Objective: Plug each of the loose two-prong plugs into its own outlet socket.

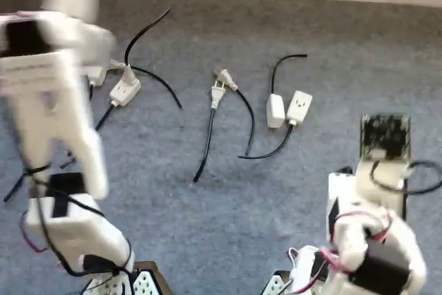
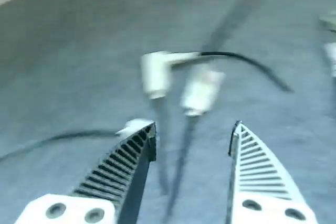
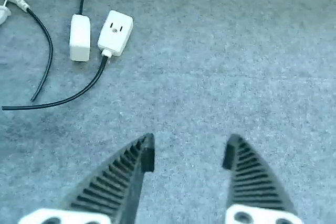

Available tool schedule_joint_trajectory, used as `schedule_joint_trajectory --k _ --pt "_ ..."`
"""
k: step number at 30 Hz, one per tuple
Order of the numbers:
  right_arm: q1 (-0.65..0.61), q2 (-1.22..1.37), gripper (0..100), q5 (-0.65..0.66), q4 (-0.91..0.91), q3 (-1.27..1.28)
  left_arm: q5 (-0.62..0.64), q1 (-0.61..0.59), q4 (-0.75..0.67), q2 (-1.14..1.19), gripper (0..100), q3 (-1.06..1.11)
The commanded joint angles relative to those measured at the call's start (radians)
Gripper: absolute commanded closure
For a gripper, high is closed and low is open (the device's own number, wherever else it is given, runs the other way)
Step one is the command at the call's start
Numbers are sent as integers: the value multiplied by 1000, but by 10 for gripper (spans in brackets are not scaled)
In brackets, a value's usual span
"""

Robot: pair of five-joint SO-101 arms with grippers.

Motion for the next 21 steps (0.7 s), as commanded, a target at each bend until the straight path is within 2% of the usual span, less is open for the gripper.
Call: schedule_joint_trajectory --k 1,5,6,11,14,17,21 --pt "36 -225 988 29 -62 182 12 226 -157 -44 762 189" --pt "61 -456 975 175 -165 378 -14 331 -324 10 763 349" --pt "68 -506 975 178 -197 456 -37 348 -351 25 764 377" --pt "102 -484 975 15 -394 753 -112 415 -488 134 764 446" --pt "76 -499 972 -72 -447 849 -180 430 -565 222 764 412" --pt "39 -509 972 -58 -449 905 -207 430 -669 317 762 338" --pt "1 -509 972 -28 -447 946 -201 426 -875 455 762 254"
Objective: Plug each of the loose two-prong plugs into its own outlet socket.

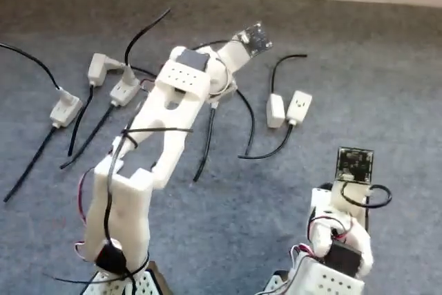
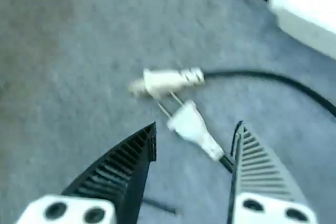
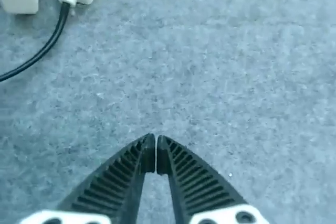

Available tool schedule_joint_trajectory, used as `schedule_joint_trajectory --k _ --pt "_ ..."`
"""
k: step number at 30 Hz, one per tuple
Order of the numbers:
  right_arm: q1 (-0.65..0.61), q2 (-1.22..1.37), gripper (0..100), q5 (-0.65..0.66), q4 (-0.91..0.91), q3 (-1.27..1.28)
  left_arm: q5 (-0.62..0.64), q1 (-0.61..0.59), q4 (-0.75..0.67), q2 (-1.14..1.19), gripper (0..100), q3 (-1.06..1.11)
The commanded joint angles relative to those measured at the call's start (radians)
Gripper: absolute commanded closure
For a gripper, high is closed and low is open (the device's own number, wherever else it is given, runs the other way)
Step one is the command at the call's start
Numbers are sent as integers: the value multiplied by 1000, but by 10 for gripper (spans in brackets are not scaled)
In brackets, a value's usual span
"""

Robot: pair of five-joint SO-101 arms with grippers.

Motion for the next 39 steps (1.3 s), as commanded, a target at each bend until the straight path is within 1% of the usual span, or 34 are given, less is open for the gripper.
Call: schedule_joint_trajectory --k 1,2,4,9,12,14,18,20,23,26,28,30,32,35,38,39 --pt "-44 -10 972 21 -21 18 0 10 -175 76 764 -87" --pt "-54 -10 972 21 -21 21 2 13 -201 99 764 -104" --pt "-77 -8 972 21 -22 22 2 16 -193 108 765 -120" --pt "-102 -8 972 21 -22 24 9 38 -71 76 762 -127" --pt "-102 -7 972 21 -10 24 107 21 9 5 764 -143" --pt "-99 -7 972 21 10 21 169 -13 106 -54 764 -151" --pt "-94 -5 972 21 16 10 287 -130 315 -160 765 -157" --pt "-94 -4 972 21 16 -22 345 -222 377 -188 765 -157" --pt "-101 58 971 23 35 -114 468 -364 440 -188 765 -147" --pt "-102 202 971 61 -8 -206 575 -458 497 -182 765 -59" --pt "-102 335 971 83 -54 -308 601 -487 526 -170 762 1" --pt "-101 496 971 84 -82 -437 603 -509 522 -160 762 81" --pt "-105 691 971 86 -82 -598 618 -518 451 -156 762 156" --pt "-150 1029 971 84 -53 -851 694 -556 308 -163 762 259" --pt "-205 1351 967 80 19 -1116 733 -593 235 -163 762 291" --pt "-223 1443 951 78 31 -1198 749 -605 219 -162 762 295"
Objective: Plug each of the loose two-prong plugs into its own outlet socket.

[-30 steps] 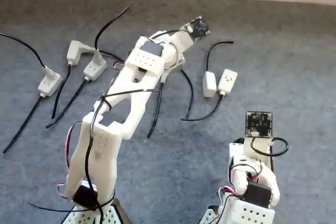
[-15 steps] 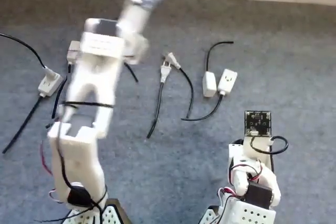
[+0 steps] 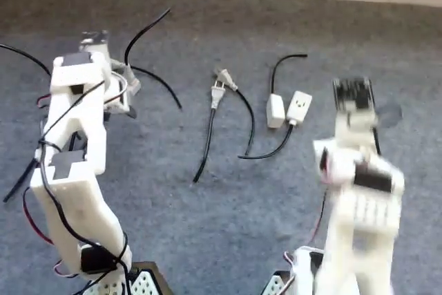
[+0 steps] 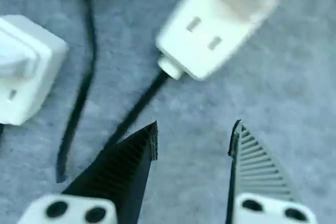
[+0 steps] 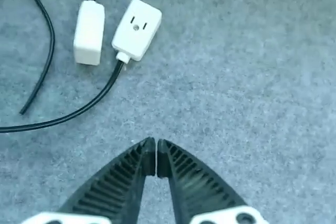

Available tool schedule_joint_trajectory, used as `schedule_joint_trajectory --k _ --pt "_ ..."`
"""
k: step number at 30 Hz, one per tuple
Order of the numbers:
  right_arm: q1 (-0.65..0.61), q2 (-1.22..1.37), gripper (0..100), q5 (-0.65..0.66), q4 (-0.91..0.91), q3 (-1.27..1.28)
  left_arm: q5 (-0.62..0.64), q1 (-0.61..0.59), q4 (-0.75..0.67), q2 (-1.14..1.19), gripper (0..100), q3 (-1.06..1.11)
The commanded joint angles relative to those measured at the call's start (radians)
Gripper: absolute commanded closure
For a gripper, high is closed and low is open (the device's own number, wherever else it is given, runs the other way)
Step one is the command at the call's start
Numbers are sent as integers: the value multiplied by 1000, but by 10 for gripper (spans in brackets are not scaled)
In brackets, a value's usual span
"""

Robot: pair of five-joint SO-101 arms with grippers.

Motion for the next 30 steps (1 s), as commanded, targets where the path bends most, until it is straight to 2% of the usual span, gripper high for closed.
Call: schedule_joint_trajectory --k 1,5,7,17,26,30 --pt "-76 423 924 -2 45 -377 60 -44 -77 -33 762 13" --pt "-159 697 782 2 64 -631 95 -61 -101 -33 762 -12" --pt "-193 800 743 0 70 -723 95 -61 -98 -33 762 -12" --pt "-272 1087 740 -2 5 -926 95 -94 -97 -33 762 -10" --pt "-300 1150 739 -2 1 -944 94 -94 -100 -33 762 -10" --pt "-357 1152 739 -2 4 -937 94 -94 -104 -30 762 -10"
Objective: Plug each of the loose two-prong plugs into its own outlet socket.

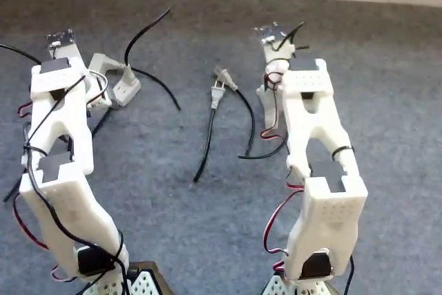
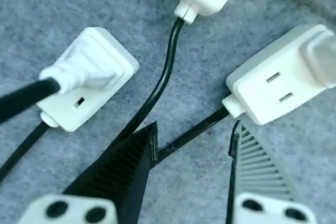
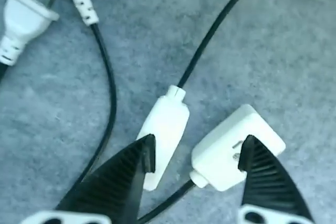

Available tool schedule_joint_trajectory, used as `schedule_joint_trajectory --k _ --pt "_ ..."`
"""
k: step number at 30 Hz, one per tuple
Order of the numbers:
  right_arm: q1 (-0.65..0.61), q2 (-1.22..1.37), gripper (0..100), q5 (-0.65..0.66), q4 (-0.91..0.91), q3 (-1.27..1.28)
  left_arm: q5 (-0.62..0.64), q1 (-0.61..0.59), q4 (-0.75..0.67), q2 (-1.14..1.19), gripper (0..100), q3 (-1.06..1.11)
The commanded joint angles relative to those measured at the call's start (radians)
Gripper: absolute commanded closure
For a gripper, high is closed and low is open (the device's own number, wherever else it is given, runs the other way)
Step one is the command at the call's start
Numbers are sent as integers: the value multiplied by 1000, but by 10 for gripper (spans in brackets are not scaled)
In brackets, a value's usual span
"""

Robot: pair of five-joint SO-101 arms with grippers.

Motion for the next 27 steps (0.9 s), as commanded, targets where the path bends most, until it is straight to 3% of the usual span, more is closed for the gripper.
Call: schedule_joint_trajectory --k 1,19,21,24,27 --pt "-61 -5 739 -2 -8 -31 6 -7 -15 -30 762 -24" --pt "-56 -1 744 6 -168 159 6 -7 -14 -31 762 -12" --pt "-51 -2 790 8 -165 159 6 -7 -15 -33 762 -4" --pt "-48 -8 971 8 -154 156 6 -7 -15 -33 762 -4" --pt "-48 -21 987 6 -73 150 6 -7 -15 -31 762 -4"
